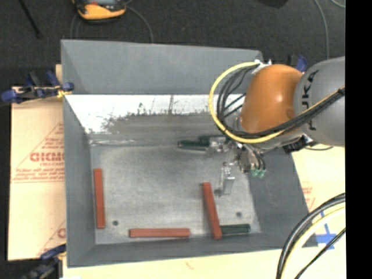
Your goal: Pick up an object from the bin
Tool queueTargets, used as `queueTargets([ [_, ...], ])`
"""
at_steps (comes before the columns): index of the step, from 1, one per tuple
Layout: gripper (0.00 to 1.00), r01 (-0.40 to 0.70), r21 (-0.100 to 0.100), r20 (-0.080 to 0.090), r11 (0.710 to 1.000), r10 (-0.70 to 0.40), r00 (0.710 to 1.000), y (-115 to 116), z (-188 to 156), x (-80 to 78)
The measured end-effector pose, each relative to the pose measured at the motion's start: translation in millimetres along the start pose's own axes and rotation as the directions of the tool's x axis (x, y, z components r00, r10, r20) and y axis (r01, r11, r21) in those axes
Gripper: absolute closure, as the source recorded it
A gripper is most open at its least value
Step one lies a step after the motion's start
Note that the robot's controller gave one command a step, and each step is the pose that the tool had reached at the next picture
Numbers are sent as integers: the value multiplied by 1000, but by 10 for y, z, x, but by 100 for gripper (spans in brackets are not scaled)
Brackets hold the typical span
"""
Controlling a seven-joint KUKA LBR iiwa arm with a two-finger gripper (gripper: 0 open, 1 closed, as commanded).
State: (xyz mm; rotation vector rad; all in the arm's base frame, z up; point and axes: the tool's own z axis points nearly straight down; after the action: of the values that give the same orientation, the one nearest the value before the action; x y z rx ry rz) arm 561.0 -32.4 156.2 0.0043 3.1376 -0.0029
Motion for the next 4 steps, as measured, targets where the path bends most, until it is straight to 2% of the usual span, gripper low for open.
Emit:
queueTargets([
  [1, 0, 0, 0, 0, 1000, 0, 1000, 0, 0, 0],
  [2, 0, 19, 0, 7, 1000, -19, 1000, -161, 467, 199],
  [3, 100, 529, -1, 2, 849, -529, 849, -85, 851, 2],
  [4, 0, 527, -2, 2, 850, -527, 850, -83, 853, 5],
])
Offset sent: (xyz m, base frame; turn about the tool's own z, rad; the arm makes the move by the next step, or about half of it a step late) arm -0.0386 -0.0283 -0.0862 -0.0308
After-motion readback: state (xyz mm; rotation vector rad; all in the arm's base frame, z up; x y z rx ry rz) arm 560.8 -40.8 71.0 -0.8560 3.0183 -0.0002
